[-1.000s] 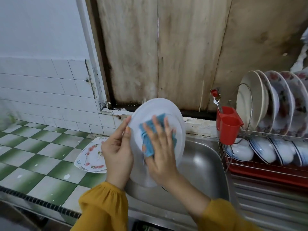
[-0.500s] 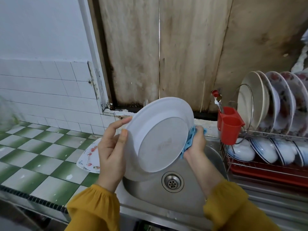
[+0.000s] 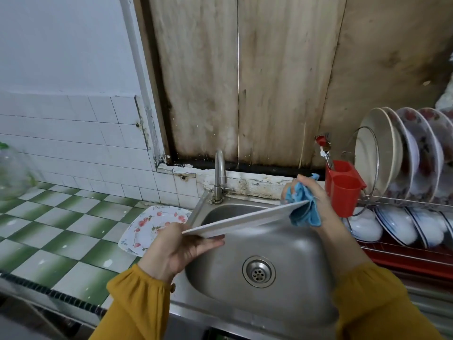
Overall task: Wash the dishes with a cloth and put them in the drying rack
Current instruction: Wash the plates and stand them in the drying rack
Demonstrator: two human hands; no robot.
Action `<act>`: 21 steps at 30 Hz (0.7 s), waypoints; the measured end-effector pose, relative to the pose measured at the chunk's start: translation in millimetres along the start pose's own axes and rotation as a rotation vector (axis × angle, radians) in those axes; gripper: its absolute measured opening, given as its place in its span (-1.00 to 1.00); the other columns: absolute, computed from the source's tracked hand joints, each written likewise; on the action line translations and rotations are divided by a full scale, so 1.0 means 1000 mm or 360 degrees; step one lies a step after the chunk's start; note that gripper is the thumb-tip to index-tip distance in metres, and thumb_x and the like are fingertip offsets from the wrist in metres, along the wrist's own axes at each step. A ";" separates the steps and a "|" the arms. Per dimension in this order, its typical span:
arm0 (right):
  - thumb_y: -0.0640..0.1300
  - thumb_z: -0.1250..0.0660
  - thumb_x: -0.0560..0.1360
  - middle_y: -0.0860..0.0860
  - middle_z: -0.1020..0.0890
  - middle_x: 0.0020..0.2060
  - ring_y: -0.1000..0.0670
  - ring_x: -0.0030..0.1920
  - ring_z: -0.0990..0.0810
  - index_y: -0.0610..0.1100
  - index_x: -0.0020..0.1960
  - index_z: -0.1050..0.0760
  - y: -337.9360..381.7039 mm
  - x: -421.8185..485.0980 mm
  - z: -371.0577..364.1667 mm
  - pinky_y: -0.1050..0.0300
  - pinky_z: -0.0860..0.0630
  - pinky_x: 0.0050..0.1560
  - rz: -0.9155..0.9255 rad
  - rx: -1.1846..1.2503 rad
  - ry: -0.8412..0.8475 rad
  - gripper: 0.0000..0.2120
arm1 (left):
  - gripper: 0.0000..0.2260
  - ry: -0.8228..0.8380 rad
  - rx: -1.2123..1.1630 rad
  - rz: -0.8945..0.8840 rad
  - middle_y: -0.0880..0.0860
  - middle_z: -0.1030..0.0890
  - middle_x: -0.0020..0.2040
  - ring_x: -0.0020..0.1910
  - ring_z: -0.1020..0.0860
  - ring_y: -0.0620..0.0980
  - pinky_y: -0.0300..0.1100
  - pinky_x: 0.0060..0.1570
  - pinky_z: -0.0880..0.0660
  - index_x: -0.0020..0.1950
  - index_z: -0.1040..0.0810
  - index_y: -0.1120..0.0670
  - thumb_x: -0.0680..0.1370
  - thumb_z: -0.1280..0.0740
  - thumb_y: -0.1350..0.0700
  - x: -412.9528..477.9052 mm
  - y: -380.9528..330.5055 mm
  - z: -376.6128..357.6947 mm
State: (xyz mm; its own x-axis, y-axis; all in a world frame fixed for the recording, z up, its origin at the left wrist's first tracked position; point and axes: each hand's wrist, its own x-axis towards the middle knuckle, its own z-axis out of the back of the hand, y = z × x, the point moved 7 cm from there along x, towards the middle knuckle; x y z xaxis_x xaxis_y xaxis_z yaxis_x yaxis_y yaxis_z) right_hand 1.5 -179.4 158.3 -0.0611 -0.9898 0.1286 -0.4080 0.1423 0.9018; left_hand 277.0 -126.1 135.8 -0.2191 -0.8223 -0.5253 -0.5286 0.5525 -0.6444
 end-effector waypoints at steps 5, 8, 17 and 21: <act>-0.09 -0.32 0.52 -0.12 -0.68 -0.10 -0.07 -0.14 -0.66 -0.19 0.01 -0.61 -0.004 -0.010 -0.011 0.18 -0.62 -0.16 -0.0179 -0.1055 0.0287 -0.80 | -0.58 -0.0127 0.0047 -0.0202 0.33 -0.43 0.31 -0.15 -0.60 0.32 0.04 -0.65 -0.50 0.52 -0.20 0.22 0.65 -0.08 0.35 0.002 -0.014 0.005; 0.06 -0.34 0.45 0.01 -0.65 0.10 -0.08 -0.06 -0.65 0.03 0.05 -0.63 -0.016 -0.012 -0.022 0.09 -0.64 -0.12 -0.0178 -0.1452 0.0375 -0.77 | -0.53 -0.0082 0.0085 -0.0292 0.23 -0.59 0.06 -0.28 -0.65 0.21 0.02 -0.55 -0.56 0.53 -0.24 0.10 0.63 -0.12 0.36 0.002 -0.019 0.001; 0.19 -0.15 0.57 0.27 0.14 0.53 0.13 0.52 0.20 0.36 0.46 -0.01 -0.104 -0.086 -0.108 -0.03 0.13 0.50 0.0154 -0.1957 0.0859 -0.47 | -0.73 -0.0245 -0.0056 -0.0888 0.06 -0.71 -0.11 -0.12 -0.66 0.05 -0.08 -0.14 -0.65 0.30 -0.52 0.12 0.61 -0.25 0.26 0.004 -0.037 0.011; 0.21 -0.04 0.56 0.27 0.20 0.54 0.02 0.56 0.22 0.44 0.44 0.08 -0.093 -0.057 -0.077 -0.18 -0.06 0.51 0.0514 -0.2162 0.0420 -0.49 | -0.71 -0.0114 0.0015 -0.0998 0.05 -0.71 -0.01 -0.01 -0.66 0.05 -0.04 -0.01 -0.63 0.35 -0.50 0.09 0.63 -0.22 0.21 -0.005 -0.041 0.010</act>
State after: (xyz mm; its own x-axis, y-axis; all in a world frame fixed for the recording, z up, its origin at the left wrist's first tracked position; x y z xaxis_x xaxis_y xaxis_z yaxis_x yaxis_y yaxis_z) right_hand 113.6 -136.4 98.7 0.2489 -0.9078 0.3375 0.7784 0.3948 0.4881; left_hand 308.0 -143.3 159.0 0.1858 -0.9792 -0.0818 -0.5316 -0.0302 -0.8465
